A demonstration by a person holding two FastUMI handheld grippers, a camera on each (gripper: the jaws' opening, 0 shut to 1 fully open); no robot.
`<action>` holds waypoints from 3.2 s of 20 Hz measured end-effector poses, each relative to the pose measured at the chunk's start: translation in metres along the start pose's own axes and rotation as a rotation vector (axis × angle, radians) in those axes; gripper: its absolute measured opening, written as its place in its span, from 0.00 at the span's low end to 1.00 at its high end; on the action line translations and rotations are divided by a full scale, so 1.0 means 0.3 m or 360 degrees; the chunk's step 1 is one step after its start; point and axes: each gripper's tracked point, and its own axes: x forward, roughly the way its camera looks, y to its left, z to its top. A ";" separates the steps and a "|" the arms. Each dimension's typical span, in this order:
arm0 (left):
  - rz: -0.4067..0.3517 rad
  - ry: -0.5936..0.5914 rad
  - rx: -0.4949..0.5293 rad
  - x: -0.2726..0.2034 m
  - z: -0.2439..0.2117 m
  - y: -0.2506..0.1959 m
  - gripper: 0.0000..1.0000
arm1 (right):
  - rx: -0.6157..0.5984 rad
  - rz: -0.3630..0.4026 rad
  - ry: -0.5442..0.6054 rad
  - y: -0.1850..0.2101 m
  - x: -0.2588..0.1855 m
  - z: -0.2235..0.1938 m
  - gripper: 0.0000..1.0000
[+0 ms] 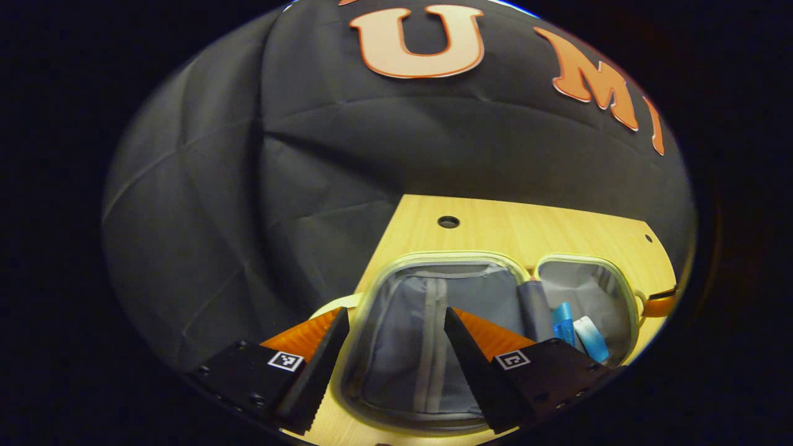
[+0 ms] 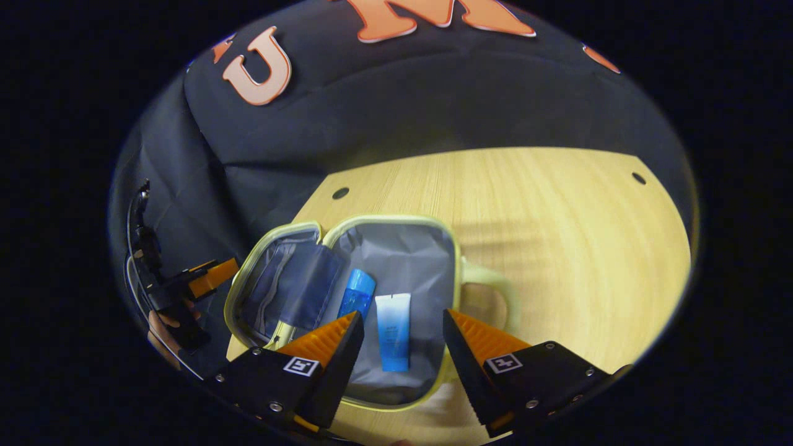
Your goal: First open the suitcase, pack the skin care products into it, and then close the suitcase.
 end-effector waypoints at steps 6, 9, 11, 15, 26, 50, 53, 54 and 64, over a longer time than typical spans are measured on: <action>0.0137 0.0064 -0.0178 0.101 -0.045 0.250 0.98 | -0.0020 -0.0198 -0.0267 -0.146 -0.213 0.180 0.93; 0.0171 0.0142 -0.0254 0.180 -0.115 0.310 0.97 | -0.0053 -0.0297 -0.0383 -0.208 -0.310 0.258 0.93; 0.0174 0.0188 -0.0320 0.221 -0.155 0.320 0.97 | -0.0037 -0.0339 -0.0435 -0.234 -0.361 0.294 0.94; 0.0155 0.0251 -0.0437 0.263 -0.197 0.352 0.96 | -0.0076 -0.0421 -0.0558 -0.284 -0.428 0.348 0.94; -0.0014 0.0418 -0.0609 0.319 -0.239 0.318 0.78 | -0.0127 -0.0568 -0.0684 -0.375 -0.560 0.409 0.95; -0.0214 0.0152 -0.0445 0.032 0.030 0.282 0.02 | -0.0210 -0.0544 -0.0698 -0.430 -0.642 0.395 0.95; -0.0223 0.0025 -0.0360 -0.076 0.156 0.225 0.02 | -0.0230 -0.0517 -0.0726 -0.453 -0.655 0.410 0.95; -0.0231 -0.0002 -0.0345 -0.113 0.203 0.210 0.02 | -0.0254 -0.0505 -0.0729 -0.462 -0.662 0.409 0.95; -0.0276 -0.0276 -0.0038 -0.472 0.418 -0.185 0.01 | -0.0320 -0.0404 -0.0811 -0.593 -0.767 0.439 0.95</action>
